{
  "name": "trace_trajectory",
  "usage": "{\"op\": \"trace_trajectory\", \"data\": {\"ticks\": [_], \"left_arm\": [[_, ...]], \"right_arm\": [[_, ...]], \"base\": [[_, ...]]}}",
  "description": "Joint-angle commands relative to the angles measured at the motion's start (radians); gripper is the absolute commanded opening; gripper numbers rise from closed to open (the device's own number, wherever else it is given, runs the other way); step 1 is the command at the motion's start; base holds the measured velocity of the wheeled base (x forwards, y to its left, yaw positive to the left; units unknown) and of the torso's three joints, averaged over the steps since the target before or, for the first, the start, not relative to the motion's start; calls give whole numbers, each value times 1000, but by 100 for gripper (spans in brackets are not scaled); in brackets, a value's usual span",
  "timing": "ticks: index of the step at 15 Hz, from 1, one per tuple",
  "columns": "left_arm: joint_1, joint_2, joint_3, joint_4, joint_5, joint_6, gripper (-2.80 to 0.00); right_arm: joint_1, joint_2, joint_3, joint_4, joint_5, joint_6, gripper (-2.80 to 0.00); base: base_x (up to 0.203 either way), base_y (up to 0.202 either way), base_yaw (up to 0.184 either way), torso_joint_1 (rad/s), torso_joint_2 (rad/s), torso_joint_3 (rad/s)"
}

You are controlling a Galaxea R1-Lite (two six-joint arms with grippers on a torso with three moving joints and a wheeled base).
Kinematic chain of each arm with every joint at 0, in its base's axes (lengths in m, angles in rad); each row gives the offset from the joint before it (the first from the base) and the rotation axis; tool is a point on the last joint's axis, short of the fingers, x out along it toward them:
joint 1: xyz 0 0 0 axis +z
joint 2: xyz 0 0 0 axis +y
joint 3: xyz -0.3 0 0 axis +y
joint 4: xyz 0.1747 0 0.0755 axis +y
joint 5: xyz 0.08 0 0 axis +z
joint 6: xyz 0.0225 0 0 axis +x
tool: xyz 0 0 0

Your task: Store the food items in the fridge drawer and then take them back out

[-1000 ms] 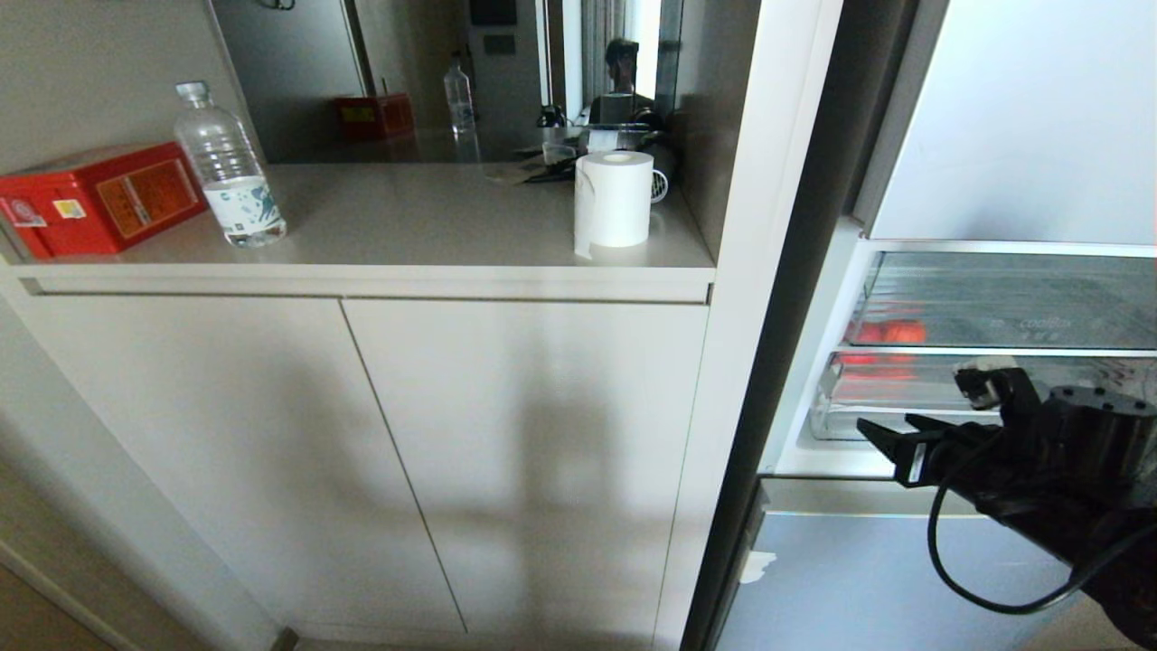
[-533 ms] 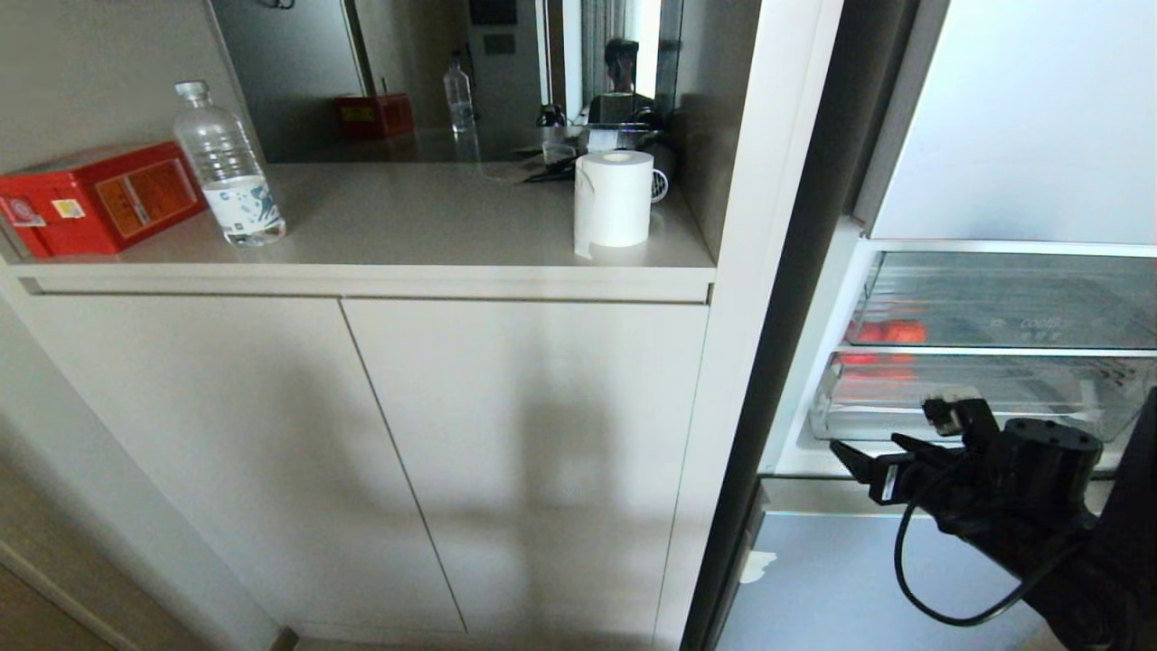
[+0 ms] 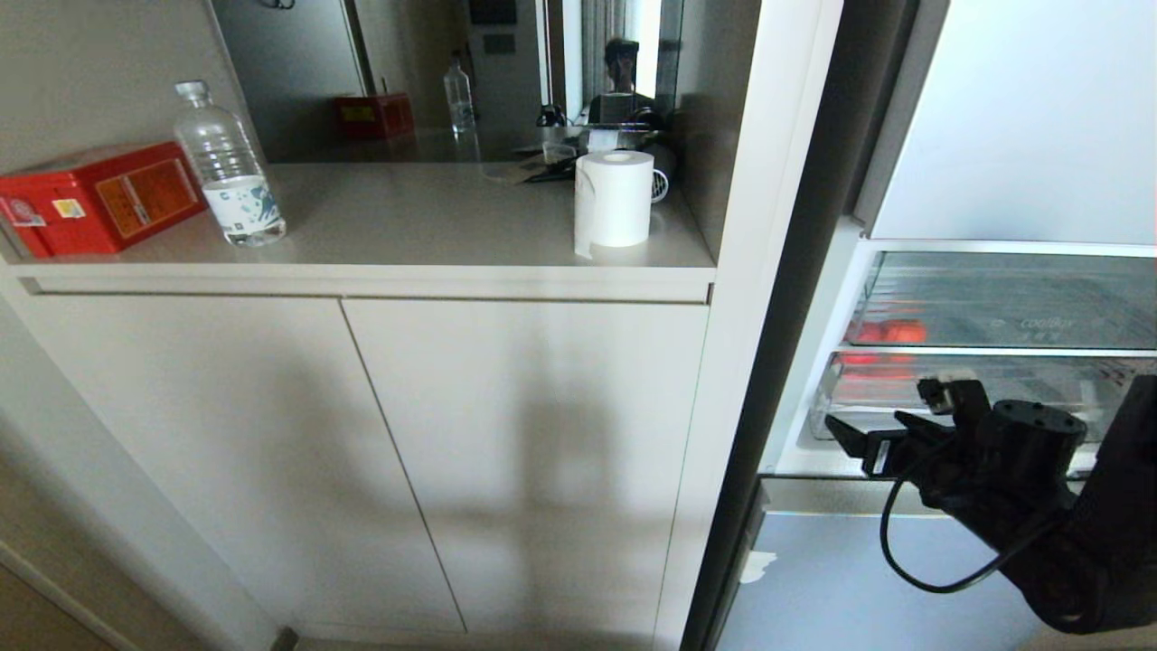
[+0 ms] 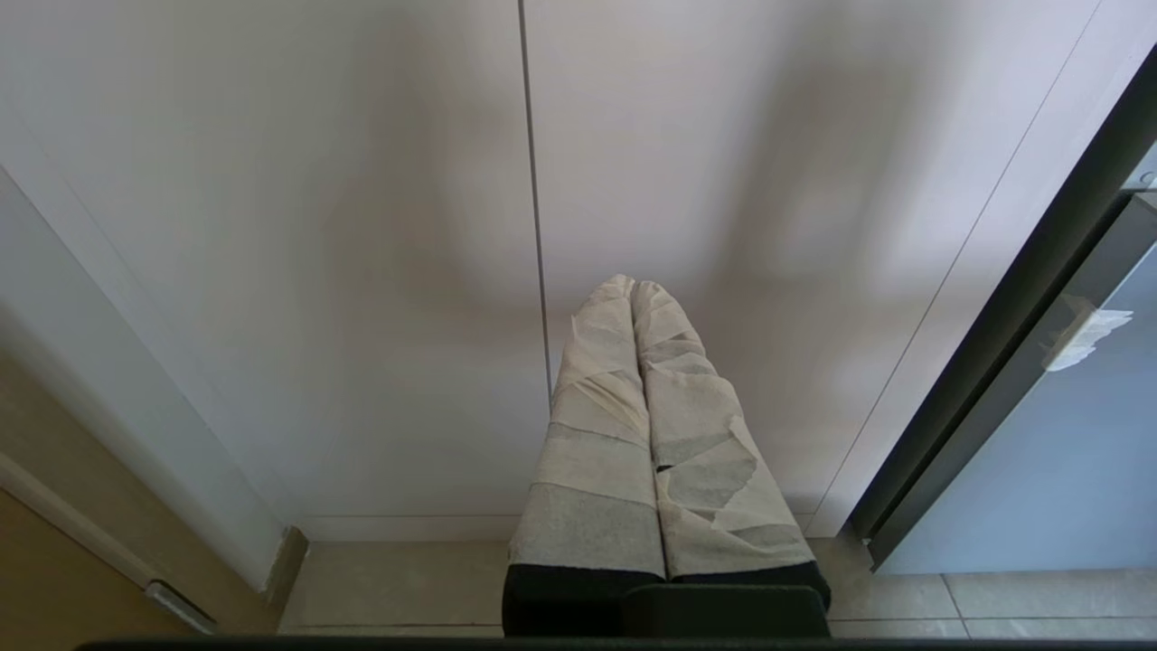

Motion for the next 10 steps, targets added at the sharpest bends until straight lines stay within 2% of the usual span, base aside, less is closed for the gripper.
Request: {"op": "trace_trajectory", "data": {"ticks": [1, 4, 10], "left_arm": [[0, 0, 0, 0, 0, 0, -280], [0, 0, 0, 0, 0, 0, -280], [0, 0, 0, 0, 0, 0, -280]], "right_arm": [[1, 24, -39, -9, -3, 1, 0], [2, 48, -86, -9, -29, 0, 0], [1, 77, -136, -9, -30, 34, 0]], "base": [[0, 0, 0, 0, 0, 0], [0, 0, 0, 0, 0, 0], [0, 0, 0, 0, 0, 0]]}}
